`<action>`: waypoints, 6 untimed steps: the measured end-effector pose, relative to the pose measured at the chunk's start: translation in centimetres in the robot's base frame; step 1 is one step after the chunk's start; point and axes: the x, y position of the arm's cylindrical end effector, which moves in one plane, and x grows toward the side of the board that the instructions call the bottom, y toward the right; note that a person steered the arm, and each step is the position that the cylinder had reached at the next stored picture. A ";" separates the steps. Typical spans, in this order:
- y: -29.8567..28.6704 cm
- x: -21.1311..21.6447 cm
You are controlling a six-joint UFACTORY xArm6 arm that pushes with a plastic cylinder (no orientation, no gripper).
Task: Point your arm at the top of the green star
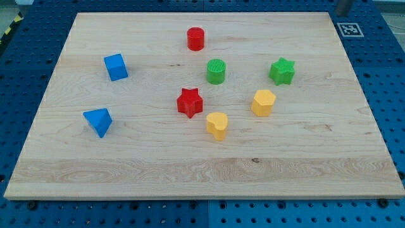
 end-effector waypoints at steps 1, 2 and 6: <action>0.0 0.0; -1.5 -0.3; -13.6 -0.4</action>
